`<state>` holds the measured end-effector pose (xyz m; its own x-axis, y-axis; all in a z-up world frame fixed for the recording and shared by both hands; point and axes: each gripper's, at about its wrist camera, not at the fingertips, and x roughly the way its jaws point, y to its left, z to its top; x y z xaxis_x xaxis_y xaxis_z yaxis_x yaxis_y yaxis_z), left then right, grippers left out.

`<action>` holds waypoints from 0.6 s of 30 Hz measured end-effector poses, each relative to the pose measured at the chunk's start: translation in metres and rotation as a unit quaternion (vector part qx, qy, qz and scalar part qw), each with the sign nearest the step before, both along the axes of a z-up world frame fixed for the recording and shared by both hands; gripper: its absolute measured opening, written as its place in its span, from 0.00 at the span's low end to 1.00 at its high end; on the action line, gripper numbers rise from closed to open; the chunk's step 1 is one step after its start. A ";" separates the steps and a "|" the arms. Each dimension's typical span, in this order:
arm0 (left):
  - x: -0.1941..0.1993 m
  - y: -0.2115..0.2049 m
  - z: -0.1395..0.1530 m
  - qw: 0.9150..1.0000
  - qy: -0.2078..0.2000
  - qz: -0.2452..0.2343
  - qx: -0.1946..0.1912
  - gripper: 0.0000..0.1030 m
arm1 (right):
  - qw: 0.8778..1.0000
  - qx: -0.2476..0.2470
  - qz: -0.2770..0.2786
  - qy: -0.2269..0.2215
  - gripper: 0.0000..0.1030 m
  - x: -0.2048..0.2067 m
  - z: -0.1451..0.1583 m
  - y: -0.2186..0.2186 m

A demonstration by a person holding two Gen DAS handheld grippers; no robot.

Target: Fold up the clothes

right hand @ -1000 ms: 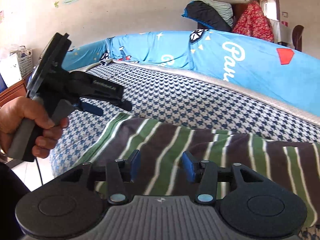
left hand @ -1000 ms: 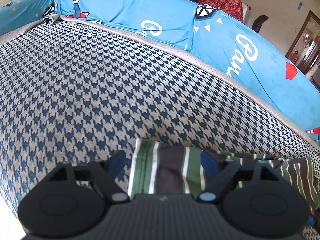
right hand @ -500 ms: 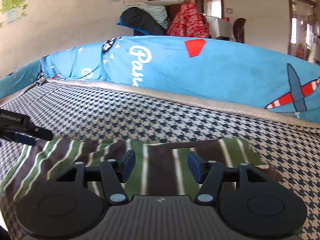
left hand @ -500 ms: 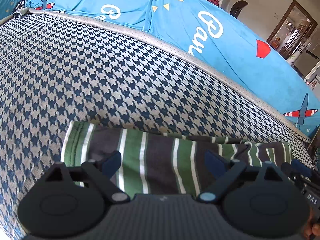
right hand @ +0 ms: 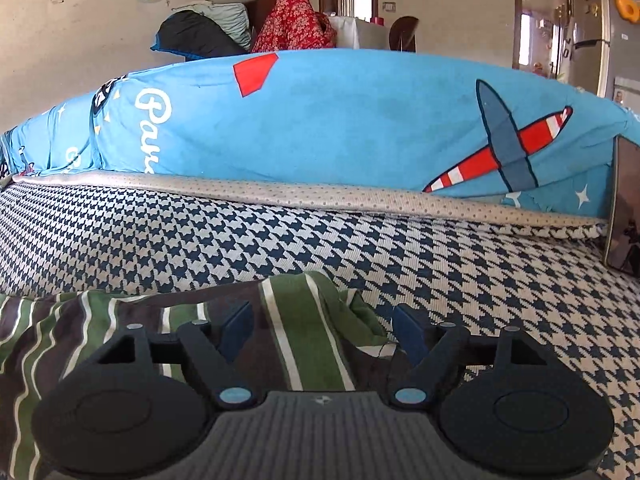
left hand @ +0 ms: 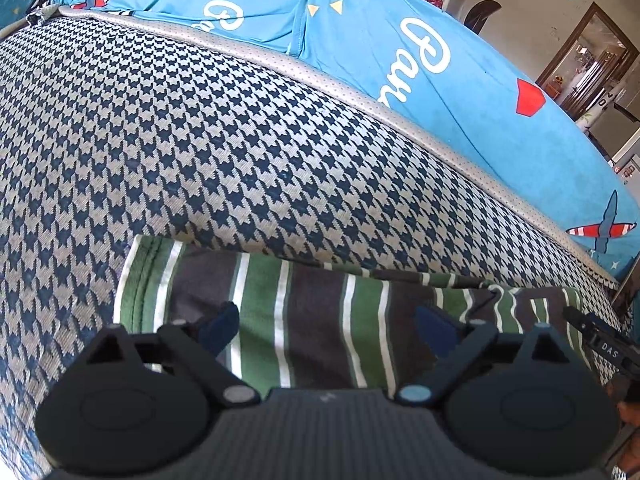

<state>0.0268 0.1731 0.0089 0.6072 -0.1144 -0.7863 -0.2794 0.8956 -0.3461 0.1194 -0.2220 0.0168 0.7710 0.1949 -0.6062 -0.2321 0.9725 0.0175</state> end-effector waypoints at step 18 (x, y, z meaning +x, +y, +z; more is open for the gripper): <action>0.004 0.010 -0.009 0.999 0.022 0.026 0.000 0.92 | 0.999 0.023 0.036 0.003 0.25 0.011 -0.008 0.003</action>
